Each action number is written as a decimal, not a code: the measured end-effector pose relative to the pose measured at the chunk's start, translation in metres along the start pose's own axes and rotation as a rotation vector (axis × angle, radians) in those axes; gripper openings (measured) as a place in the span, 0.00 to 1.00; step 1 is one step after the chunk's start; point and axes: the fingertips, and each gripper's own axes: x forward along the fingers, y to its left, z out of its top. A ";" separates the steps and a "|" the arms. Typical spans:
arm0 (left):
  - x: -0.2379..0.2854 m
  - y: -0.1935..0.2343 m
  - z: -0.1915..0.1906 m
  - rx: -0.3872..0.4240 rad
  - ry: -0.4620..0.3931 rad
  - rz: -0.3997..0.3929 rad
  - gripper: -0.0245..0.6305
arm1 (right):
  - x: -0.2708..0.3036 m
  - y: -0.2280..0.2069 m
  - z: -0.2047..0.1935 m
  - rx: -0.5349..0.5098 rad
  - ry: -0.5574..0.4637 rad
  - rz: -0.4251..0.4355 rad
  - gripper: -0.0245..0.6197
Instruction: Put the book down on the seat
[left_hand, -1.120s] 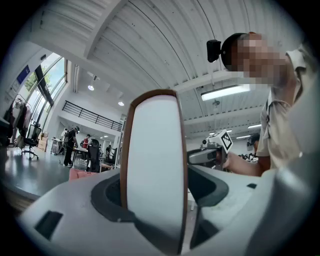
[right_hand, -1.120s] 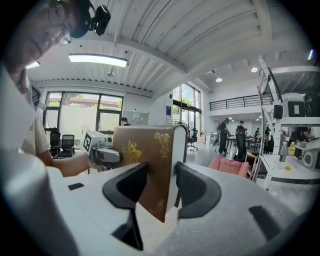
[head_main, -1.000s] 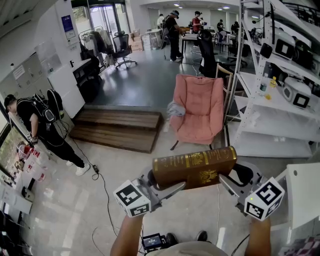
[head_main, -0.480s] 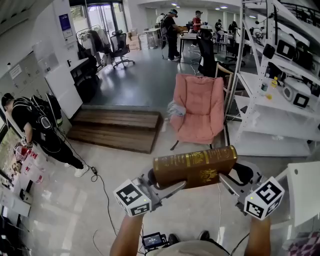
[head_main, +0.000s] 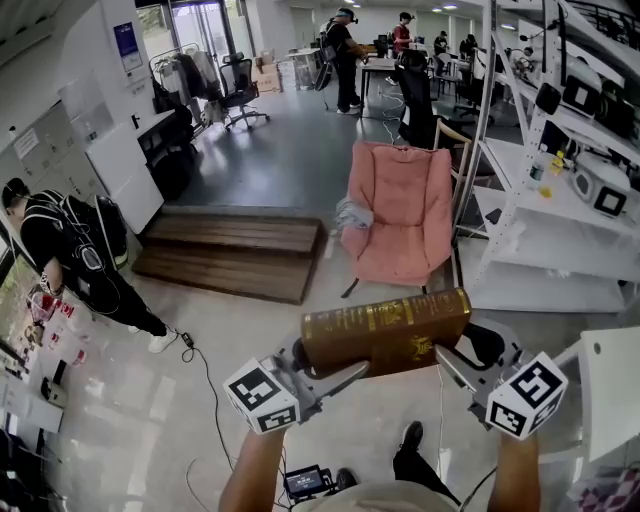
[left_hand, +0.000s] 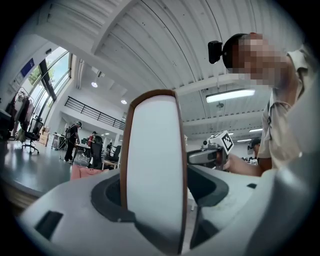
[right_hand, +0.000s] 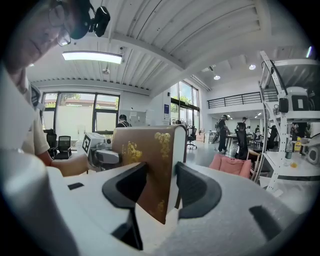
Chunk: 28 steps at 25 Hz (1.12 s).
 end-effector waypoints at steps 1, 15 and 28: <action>0.007 0.006 -0.002 -0.003 0.003 0.007 0.51 | 0.004 -0.009 -0.001 0.005 -0.002 0.007 0.32; 0.140 0.095 -0.014 -0.004 0.022 0.143 0.51 | 0.066 -0.173 -0.008 0.004 -0.020 0.152 0.31; 0.196 0.133 -0.008 0.000 0.038 0.220 0.51 | 0.093 -0.242 -0.001 0.005 -0.033 0.235 0.31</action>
